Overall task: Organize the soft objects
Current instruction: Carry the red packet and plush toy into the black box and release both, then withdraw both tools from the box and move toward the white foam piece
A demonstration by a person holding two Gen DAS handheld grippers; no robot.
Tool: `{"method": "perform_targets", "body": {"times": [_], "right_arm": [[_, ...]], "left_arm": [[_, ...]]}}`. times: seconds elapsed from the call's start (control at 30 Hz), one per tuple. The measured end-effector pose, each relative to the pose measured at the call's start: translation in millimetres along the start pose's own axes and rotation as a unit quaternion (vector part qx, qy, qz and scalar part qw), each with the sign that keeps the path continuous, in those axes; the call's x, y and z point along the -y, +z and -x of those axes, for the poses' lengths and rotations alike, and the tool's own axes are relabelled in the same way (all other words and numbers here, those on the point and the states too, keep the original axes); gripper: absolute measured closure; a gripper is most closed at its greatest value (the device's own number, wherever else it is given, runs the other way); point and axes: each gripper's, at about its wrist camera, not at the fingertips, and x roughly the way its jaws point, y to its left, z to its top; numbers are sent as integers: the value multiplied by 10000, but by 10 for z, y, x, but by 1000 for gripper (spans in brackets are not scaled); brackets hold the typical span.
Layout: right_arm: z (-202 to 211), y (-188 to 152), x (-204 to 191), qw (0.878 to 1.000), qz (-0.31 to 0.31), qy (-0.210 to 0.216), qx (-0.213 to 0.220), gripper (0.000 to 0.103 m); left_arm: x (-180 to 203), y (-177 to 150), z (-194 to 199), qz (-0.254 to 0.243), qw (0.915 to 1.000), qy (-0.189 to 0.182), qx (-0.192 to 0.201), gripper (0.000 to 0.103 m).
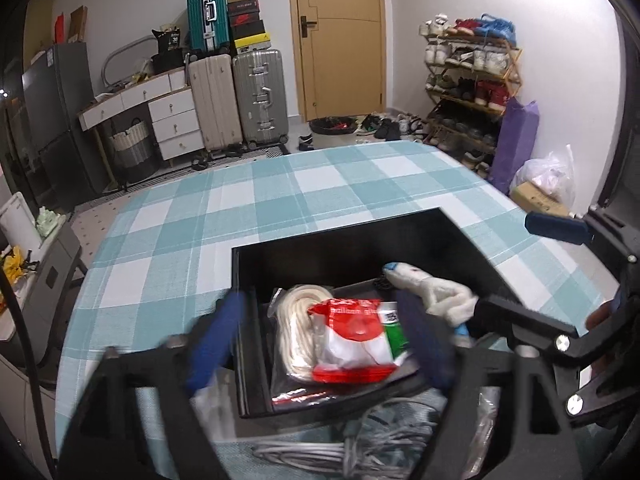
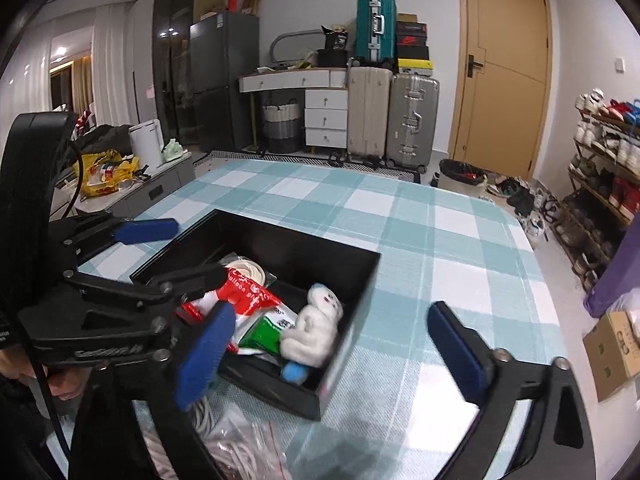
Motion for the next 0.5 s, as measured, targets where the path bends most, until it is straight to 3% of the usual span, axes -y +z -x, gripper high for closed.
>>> {"method": "perform_targets", "body": {"times": [0.07, 0.17, 0.5], "right_arm": [[56, -27, 28, 9999, -84, 129, -2, 1], [139, -86, 36, 9997, -121, 228, -22, 1], [415, -279, -46, 9985, -231, 499, -41, 1]], "left_arm": [[3, -11, 89, 15, 9999, -63, 157, 4], [0, -34, 186, 13, 9998, -47, 208, 0], [-126, -237, 512, 198, 9992, 142, 330, 0]]}}
